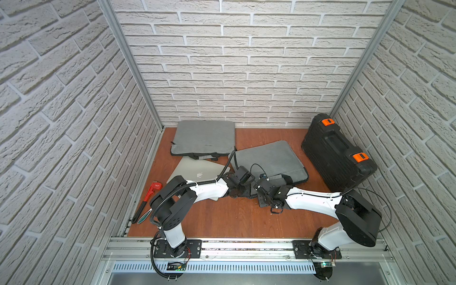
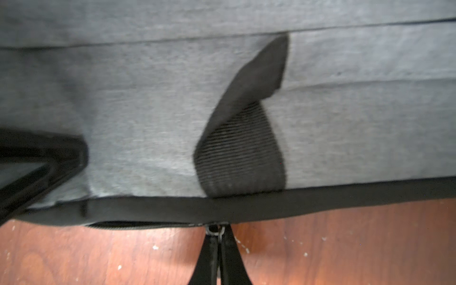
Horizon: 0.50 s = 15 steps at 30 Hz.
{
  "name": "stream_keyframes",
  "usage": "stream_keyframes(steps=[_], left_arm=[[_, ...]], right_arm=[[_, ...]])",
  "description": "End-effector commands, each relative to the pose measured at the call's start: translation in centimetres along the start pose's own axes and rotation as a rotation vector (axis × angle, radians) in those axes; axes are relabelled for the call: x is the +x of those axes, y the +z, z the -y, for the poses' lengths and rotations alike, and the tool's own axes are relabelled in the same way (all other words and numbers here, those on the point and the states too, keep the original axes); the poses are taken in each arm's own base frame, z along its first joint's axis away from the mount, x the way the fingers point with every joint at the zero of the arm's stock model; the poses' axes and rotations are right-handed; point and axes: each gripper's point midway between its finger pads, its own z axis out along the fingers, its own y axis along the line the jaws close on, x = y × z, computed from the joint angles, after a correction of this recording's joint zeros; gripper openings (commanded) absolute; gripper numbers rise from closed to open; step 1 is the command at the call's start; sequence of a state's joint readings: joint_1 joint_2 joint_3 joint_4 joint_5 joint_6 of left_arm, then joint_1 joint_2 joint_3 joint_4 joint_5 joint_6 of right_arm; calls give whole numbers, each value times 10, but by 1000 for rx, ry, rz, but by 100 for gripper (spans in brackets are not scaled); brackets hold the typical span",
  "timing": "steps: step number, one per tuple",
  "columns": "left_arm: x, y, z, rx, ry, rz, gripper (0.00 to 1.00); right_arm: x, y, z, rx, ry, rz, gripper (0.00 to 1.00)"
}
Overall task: Open the zippered laptop bag and take out the laptop
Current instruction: Adjust the zippered laptop bag at the center of the board.
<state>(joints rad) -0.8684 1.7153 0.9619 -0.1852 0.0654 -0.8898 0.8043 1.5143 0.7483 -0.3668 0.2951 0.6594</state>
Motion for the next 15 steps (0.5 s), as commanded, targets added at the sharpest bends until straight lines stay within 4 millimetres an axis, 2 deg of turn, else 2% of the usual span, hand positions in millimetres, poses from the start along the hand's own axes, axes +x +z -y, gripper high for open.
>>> stream_keyframes(steps=[1, 15], left_arm=[[2, -12, -35, -112, 7, -2, 0], [-5, -20, -52, -137, -8, 21, 0]], right_arm=[[-5, -4, 27, 104, 30, 8, 5], [-9, -4, 64, 128, 113, 3, 6]])
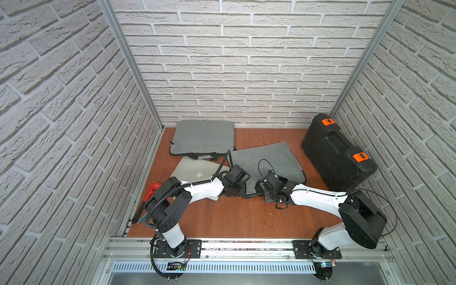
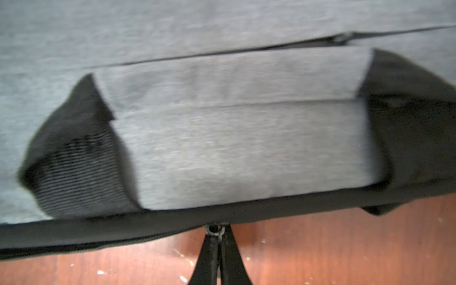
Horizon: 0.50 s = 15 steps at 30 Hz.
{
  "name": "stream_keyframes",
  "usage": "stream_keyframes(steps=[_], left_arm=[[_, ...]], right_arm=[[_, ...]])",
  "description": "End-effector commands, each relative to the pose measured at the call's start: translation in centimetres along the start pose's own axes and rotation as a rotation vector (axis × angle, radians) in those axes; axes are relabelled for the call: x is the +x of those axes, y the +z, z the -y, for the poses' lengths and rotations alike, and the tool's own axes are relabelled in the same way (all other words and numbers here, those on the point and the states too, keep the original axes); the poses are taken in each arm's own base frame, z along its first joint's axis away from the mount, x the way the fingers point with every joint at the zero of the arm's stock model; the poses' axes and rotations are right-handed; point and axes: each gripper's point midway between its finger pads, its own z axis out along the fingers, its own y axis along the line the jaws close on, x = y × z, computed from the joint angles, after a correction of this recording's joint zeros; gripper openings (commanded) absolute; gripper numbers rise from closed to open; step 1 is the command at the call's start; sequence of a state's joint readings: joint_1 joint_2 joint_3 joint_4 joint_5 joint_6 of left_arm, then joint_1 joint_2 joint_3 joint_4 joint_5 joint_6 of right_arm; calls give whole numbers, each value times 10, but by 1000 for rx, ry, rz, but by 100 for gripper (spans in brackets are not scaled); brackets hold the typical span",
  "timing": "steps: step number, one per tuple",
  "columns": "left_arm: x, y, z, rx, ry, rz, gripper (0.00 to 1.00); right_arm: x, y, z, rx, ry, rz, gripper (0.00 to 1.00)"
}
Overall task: Open the zippered laptop bag and take out the laptop
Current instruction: Adjust the zippered laptop bag at the center of the board.
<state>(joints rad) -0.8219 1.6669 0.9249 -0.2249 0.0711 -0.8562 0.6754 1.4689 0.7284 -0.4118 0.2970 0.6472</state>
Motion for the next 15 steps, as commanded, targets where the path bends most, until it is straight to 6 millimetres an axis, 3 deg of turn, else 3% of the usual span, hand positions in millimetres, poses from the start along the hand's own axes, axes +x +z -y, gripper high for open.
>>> stream_keyframes(steps=[1, 9, 15], left_arm=[[-5, -8, -31, -109, 0, 29, 0], [-7, -8, -32, -105, -2, 36, 0], [-7, -9, -34, -109, -7, 43, 0]], right_arm=[[-3, -4, 25, 62, 22, 20, 5], [-2, -4, 48, 86, 71, 15, 6], [1, 0, 55, 88, 110, 1, 5]])
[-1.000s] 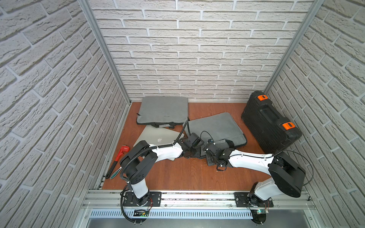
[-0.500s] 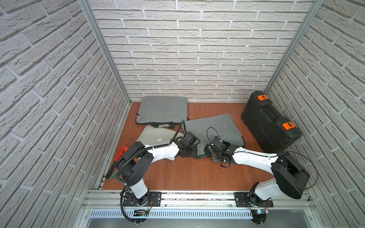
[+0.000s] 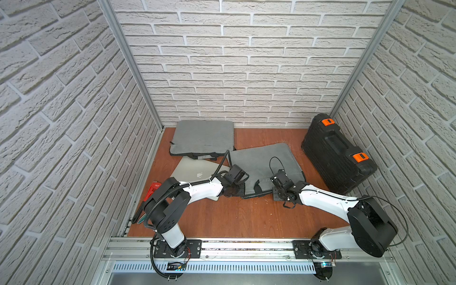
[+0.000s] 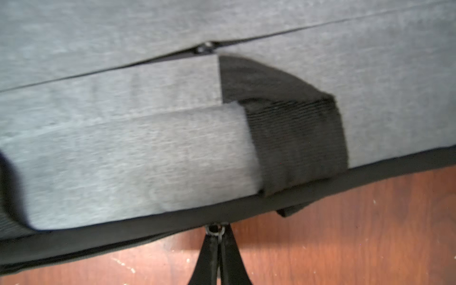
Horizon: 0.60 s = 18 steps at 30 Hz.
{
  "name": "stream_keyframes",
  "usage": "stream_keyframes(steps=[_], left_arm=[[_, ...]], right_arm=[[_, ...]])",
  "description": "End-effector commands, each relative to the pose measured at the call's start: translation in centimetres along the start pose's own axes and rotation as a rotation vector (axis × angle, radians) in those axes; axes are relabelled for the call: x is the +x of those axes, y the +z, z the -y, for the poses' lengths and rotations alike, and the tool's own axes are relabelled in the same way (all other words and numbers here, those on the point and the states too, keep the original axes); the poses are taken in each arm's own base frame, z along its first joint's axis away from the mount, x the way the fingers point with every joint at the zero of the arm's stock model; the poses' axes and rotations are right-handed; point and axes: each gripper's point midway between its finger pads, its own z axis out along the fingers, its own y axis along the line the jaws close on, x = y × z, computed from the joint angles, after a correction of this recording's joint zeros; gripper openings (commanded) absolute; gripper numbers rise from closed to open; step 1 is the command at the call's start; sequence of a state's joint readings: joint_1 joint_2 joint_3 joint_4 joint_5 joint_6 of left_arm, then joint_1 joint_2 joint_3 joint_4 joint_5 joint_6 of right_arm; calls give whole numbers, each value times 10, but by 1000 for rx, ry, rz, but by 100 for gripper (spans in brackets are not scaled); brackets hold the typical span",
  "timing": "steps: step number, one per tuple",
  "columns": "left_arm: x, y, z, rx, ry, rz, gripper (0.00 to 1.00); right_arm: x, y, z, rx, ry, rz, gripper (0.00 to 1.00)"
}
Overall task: Open the zippered laptop bag and take out the laptop
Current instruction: Adjust the zippered laptop bag at the center of the board.
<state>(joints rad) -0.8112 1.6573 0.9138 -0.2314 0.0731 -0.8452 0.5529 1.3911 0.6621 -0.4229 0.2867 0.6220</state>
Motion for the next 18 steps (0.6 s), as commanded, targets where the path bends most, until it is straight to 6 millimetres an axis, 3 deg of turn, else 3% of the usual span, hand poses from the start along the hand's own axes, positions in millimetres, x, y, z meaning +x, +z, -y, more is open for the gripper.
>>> stream_keyframes(steps=[1, 18], left_arm=[[-8, -8, -29, -101, -9, 49, 0], [-19, -10, -31, -98, -25, 83, 0]], right_arm=[[0, -1, 15, 50, 34, 10, 5], [4, -7, 45, 128, 173, 26, 5]])
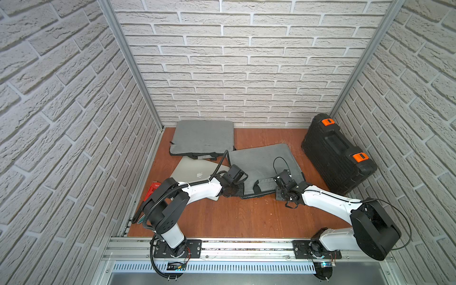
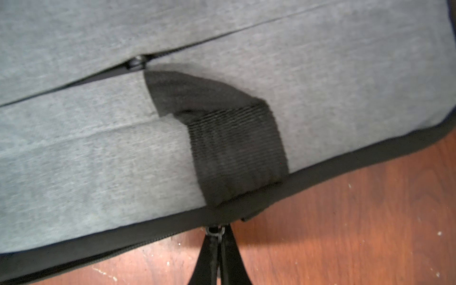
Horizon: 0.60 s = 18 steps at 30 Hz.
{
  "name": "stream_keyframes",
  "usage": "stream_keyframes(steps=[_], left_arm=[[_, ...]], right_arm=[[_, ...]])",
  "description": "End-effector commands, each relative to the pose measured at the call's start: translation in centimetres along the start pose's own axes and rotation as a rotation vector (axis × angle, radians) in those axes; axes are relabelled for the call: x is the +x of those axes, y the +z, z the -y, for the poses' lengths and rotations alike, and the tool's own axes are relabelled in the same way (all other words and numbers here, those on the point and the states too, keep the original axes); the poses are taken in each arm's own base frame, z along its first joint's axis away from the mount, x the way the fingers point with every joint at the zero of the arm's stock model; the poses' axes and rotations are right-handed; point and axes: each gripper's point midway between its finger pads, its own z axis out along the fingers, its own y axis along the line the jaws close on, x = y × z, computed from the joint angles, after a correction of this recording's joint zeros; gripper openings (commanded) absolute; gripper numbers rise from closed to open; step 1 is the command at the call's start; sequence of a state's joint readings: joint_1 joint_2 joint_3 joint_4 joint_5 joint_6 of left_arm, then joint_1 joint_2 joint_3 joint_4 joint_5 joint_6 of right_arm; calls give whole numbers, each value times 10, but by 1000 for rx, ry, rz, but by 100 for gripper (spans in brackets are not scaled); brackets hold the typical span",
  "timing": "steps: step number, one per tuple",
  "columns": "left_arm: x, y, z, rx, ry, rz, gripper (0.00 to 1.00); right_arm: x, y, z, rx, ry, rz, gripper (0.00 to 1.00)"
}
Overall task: Open the zippered laptop bag and take out the laptop
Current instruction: Adjust the zippered laptop bag at the center of the board.
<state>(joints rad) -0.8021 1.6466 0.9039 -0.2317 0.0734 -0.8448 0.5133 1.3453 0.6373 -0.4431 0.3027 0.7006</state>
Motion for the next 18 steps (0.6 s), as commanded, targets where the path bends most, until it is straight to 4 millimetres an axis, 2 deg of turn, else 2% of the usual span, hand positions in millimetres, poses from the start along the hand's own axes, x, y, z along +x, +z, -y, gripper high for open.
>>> stream_keyframes(steps=[1, 7, 15, 18], left_arm=[[-19, -8, -28, -98, -19, 82, 0], [-24, -8, -35, -109, -26, 90, 0], [-37, -4, -27, -98, -3, 111, 0], [-43, 0, -24, -102, 7, 120, 8]], right_arm=[[2, -4, 32, 106, 73, 22, 5], [7, -8, 48, 123, 156, 33, 6], [23, -13, 58, 126, 172, 8, 5], [30, -12, 58, 112, 172, -9, 5]])
